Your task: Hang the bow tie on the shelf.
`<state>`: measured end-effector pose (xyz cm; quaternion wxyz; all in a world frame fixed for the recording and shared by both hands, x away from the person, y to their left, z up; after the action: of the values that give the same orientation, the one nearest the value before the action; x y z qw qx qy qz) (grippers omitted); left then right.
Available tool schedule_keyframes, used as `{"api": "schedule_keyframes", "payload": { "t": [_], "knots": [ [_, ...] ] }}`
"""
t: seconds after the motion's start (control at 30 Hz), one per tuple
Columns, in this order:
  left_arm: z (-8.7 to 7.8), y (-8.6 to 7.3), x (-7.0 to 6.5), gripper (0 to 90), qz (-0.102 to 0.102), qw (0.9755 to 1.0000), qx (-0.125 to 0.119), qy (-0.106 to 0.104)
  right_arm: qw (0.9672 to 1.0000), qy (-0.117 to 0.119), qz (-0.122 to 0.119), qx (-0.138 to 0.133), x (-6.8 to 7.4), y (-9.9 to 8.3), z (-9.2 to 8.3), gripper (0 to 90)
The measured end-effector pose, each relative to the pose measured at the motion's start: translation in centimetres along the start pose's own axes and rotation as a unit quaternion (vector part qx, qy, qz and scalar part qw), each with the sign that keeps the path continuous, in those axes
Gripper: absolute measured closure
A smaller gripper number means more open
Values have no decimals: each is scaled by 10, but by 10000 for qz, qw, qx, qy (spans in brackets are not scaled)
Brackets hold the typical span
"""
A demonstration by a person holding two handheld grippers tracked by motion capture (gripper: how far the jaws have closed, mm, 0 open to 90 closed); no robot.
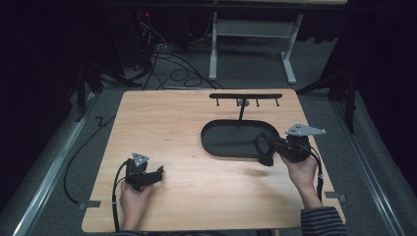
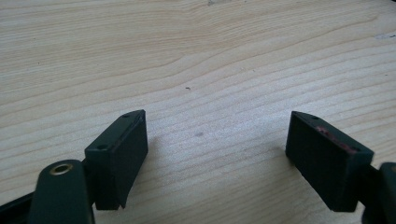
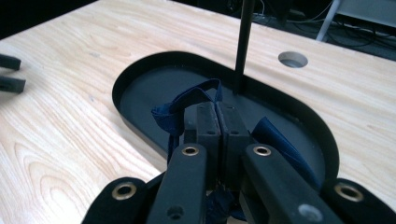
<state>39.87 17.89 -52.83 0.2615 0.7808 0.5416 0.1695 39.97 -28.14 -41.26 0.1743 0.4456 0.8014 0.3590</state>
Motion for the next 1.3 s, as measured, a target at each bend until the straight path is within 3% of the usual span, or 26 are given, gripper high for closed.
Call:
{"api": "schedule_keyframes", "payload": {
  "t": [0.53,1.3],
  "knots": [
    [0,0,0,213,-1,10000,0,3,10000,-45,45,-76,-8,16,-1,900],
    [0,0,0,214,-2,10000,-1,0,9992,-232,7,-311,-13,55,-1,900]
  ]
}}
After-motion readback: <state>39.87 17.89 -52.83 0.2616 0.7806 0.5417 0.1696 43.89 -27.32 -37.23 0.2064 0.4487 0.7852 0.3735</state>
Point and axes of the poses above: each handheld gripper's, and its own axes: z roughly forward along the jaws, y roughly out of its top, x roughly to its left, the point moved 3 cm from there along z, roughly forward along the jaws, and after that the axes turned 11 degrees about x, right-handed, at the moved point
